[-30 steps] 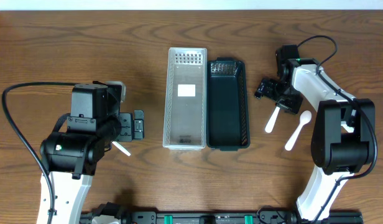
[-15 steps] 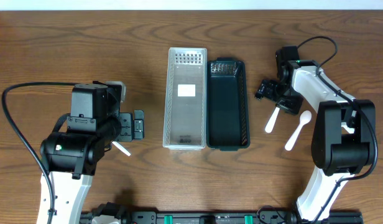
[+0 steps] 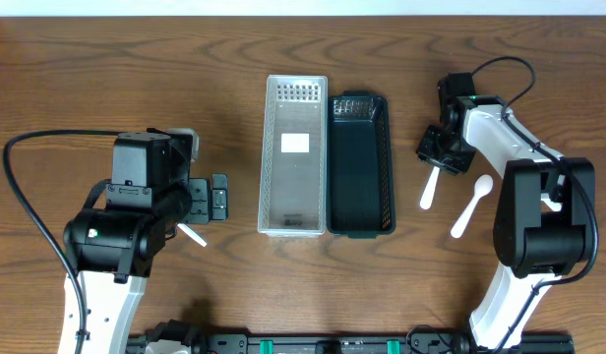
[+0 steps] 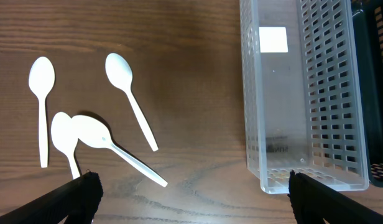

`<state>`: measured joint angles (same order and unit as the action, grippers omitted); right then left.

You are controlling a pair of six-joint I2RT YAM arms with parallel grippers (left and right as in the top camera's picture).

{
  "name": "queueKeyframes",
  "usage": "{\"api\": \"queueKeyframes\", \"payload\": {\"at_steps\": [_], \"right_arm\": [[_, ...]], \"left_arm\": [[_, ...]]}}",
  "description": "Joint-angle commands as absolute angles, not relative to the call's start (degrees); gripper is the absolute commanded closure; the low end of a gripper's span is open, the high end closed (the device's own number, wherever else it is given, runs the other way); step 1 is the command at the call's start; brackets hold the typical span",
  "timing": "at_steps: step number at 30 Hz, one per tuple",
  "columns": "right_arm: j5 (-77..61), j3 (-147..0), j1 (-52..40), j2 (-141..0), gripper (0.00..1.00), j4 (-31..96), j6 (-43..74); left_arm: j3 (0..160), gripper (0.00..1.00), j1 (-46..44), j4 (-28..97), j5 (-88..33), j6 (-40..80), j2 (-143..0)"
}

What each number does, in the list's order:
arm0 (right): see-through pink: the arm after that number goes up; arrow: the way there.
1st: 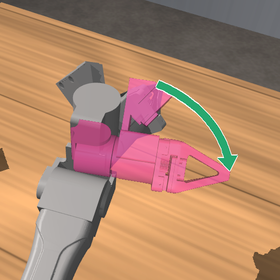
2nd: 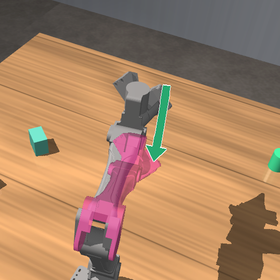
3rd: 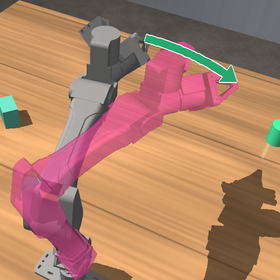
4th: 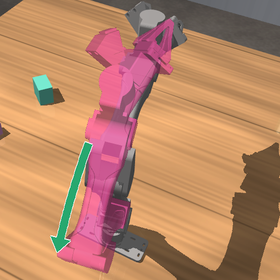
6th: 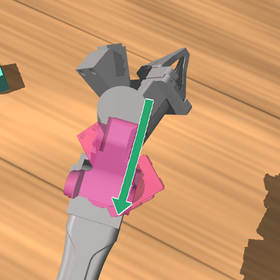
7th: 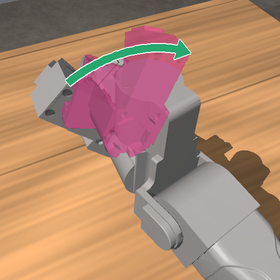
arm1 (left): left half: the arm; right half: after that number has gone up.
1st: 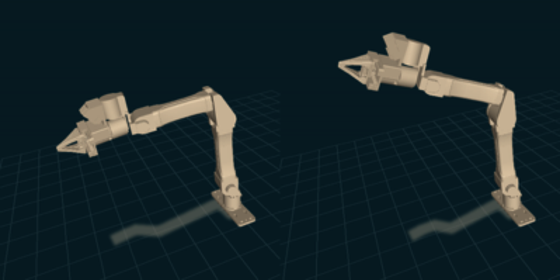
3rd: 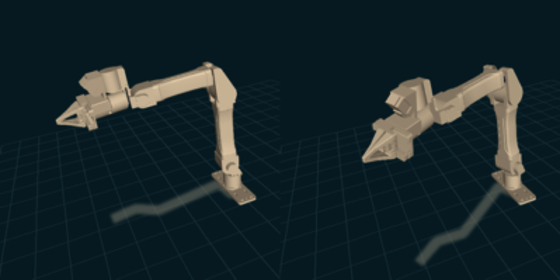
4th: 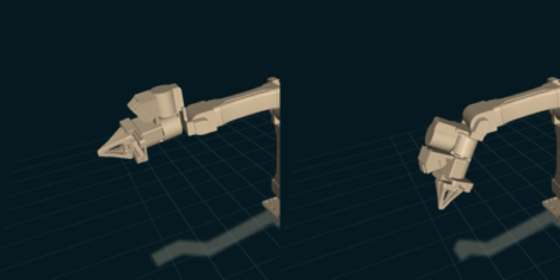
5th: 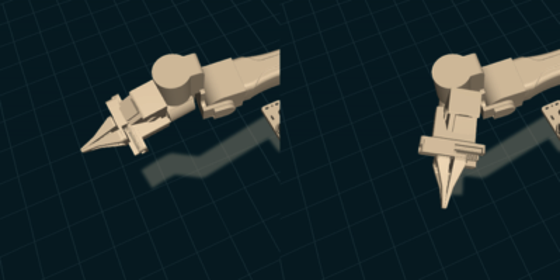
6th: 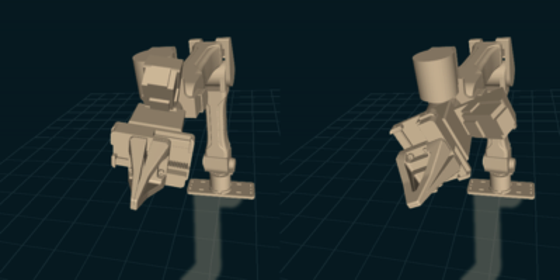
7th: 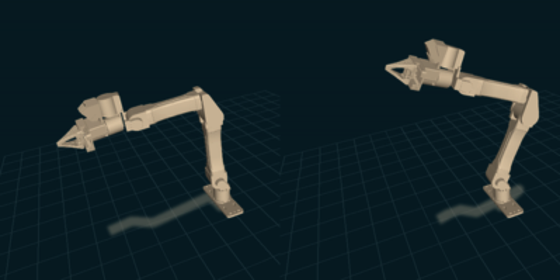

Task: Pack container
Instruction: 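Lower the right gripper and close it on the white fork handle, then carry the fork with the right gripper into the dark basket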

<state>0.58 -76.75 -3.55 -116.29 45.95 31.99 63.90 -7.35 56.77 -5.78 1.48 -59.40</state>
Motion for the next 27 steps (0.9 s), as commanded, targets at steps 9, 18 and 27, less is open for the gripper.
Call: {"api": "queueKeyframes", "payload": {"at_steps": [9,18,27], "right_arm": [[-2.0,-75.2,-3.4,-117.4,0.74,45.4,32.1],[-2.0,-75.2,-3.4,-117.4,0.81,45.4,32.1],[-2.2,-75.2,-3.6,-117.4,0.92,45.2,32.1]], "left_arm": [[64.8,0.02,-7.5,57.0,-5.4,1.4,-59.1],[64.8,0.02,-7.5,57.0,-5.4,1.4,-59.1],[64.8,0.02,-7.5,57.0,-5.4,1.4,-59.1]]}}
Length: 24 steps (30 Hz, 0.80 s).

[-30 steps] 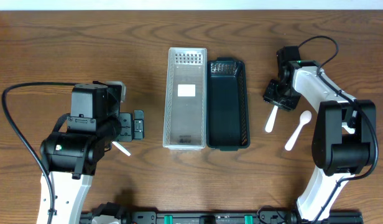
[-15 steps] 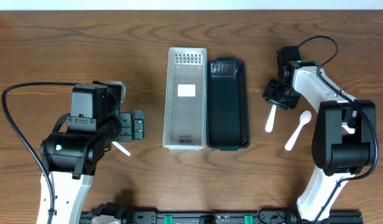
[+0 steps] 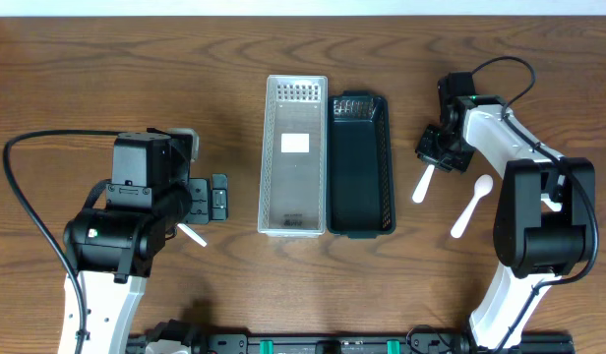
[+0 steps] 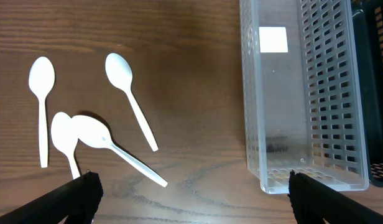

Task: Pack container
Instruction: 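Carry the fork with the right gripper into the dark basket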

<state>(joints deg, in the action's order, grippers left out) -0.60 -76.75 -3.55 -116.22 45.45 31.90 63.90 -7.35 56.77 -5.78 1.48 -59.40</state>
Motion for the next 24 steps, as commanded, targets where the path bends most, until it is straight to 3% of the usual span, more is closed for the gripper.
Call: {"api": "queueKeyframes", "payload": {"at_steps": [1,14,24], "right_arm": [[-2.2,-75.2,-3.6,-117.3,0.96,45.1,32.1],[-3.2,-84.4,-5.9,-108.3,0.99,51.2,28.0],[0.2,-98.1,-19.7,-101.1,0.99,59.5,21.1]], "left_arm": [[64.8,0.02,-7.5,57.0,-5.4,1.4,-59.1],[64.8,0.02,-7.5,56.9,-5.4,1.3,-59.1],[64.8,0.02,-7.5,56.9,-5.4,1.3,-59.1]]}}
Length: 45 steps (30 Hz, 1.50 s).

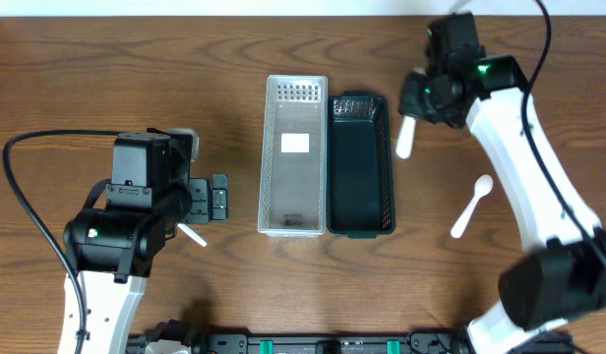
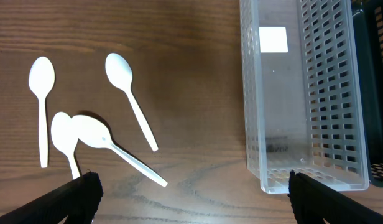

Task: Pack container
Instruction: 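Carry the fork with the right gripper into the dark basket, then move the right gripper to the white spoon and grasp it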

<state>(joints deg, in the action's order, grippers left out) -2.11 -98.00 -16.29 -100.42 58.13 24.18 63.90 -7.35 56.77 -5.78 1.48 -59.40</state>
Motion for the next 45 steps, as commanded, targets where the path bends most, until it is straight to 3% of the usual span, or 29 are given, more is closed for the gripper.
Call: {"api": "queueKeyframes", "payload": {"at_steps": [1,14,15,17,19,20,23,30,37,45], "right_arm": [[1.0,-97.8,-21.0,-101.6,0.99,59.6,21.1],[0.6,-95.8,-26.5,-117.4,0.97,59.5,21.6],[0.4,-95.8,-26.5,-117.4,0.83,59.5,21.6],[0.3,-95.9,-26.5,-117.2,0.44,59.4,21.6],[-1.0,-96.6,-26.5,-116.2,0.37,59.4,20.7],[-2.0,-97.2,-26.5,-115.3,0.23,59.6,19.9],[-2.1,-99.2,-26.5,-112.8,0.01,61.0,19.6],[4.6,-104.5,-20.7,-100.7,0.01,68.0,23.5],[5.0,-103.4,-4.2,-92.4,0.01,74.9,25.9],[3.1,-87.7,6.9,-96.0,0.01,67.8,25.9]], "left_arm": [[64.8,0.02,-7.5,56.9,-5.4,1.3,-59.1],[64.8,0.02,-7.5,57.0,-5.4,1.3,-59.1],[64.8,0.02,-7.5,56.9,-5.4,1.3,-59.1],[64.8,0.02,-7.5,56.9,-5.4,1.3,-59.1],[64.8,0.02,-7.5,56.9,-5.4,1.3,-59.1],[64.8,0.02,-7.5,56.9,-5.4,1.3,-59.1],[64.8,0.02,-7.5,57.0,-5.4,1.3,-59.1],[64.8,0.02,-7.5,57.0,-5.4,1.3,-59.1],[64.8,0.02,-7.5,57.0,-5.4,1.3,-59.1],[64.8,0.02,-7.5,57.4,-5.4,1.3,-59.1]]}}
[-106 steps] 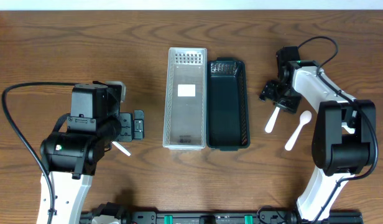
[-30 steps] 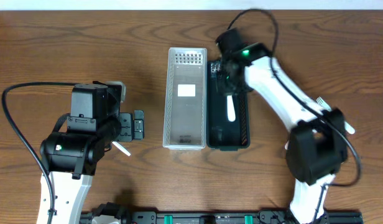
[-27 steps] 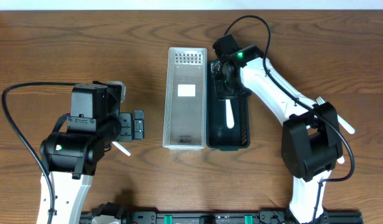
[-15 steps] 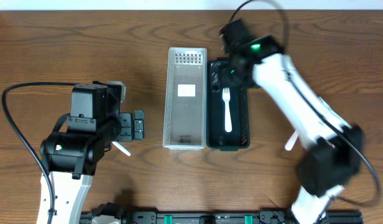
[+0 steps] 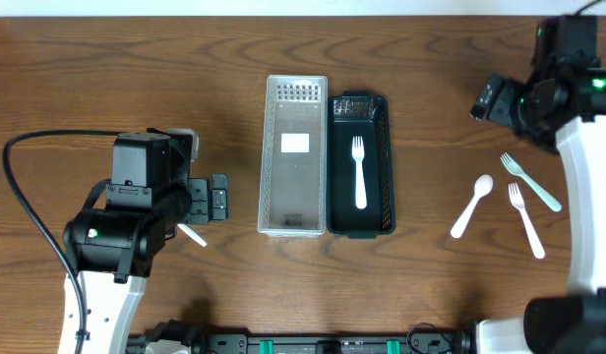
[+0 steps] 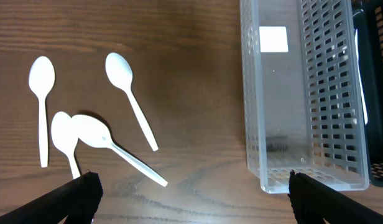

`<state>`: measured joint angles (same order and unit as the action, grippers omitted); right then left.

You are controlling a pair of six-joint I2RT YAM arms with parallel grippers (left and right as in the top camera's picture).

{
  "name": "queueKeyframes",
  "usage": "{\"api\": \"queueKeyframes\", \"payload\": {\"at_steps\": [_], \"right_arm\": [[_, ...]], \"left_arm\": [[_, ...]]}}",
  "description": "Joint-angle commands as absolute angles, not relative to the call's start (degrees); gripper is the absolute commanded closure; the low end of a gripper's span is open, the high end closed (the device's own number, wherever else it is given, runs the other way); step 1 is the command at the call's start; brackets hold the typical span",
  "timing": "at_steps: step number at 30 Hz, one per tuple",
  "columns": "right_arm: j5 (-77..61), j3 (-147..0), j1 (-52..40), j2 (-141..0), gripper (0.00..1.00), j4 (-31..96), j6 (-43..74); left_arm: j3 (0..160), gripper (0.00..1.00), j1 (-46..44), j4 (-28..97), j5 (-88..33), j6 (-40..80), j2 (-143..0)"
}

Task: Pack container
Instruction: 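Move the right gripper to the white spoon and grasp it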

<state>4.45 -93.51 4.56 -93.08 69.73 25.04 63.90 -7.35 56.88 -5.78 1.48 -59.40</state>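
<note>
A clear slotted basket (image 5: 293, 157) and a dark basket (image 5: 334, 197) stand side by side mid-table. One white fork (image 5: 359, 173) lies lengthwise in the dark basket. My left gripper (image 5: 217, 197) hovers left of the clear basket (image 6: 303, 93), open, with nothing between its fingertips (image 6: 79, 196). Several white spoons (image 6: 130, 107) lie on the wood under it. My right gripper (image 5: 490, 99) is high at the far right, and nothing shows in it. A white spoon (image 5: 472, 205) and two forks (image 5: 525, 220) lie on the table below it.
Bare wood lies between the dark basket and the utensils on the right. A pale green fork (image 5: 529, 182) rests close to the white one. A spoon handle (image 5: 193, 234) pokes out from under my left arm. The table's far edge (image 5: 303, 12) runs along the top.
The white fork that hung from my right gripper beside the dark basket's far right corner now lies inside that basket. The right arm is now at the far right. The left arm is unchanged.
My right gripper was down on a white utensil on the table right of the dark basket, with the utensil slightly shifted a moment later. Then it held the utensil lifted near the basket's far corner. Now the fork lies in the dark basket. My left gripper stayed open.
</note>
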Motion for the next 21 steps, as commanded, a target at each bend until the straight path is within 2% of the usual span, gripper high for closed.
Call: {"api": "queueKeyframes", "payload": {"at_steps": [1,8,21], "right_arm": [[2.7,-85.6,7.6,-96.7,0.01,66.2,25.9],[1.0,-76.2,9.7,-103.5,0.01,58.3,25.8],[1.1,-76.0,9.7,-114.4,0.01,55.0,24.7]], "left_arm": [[64.8,0.02,-7.5,57.4,-5.4,1.3,-59.1],[64.8,0.02,-7.5,58.0,-5.4,1.3,-59.1],[64.8,0.02,-7.5,58.3,-5.4,1.3,-59.1]]}}
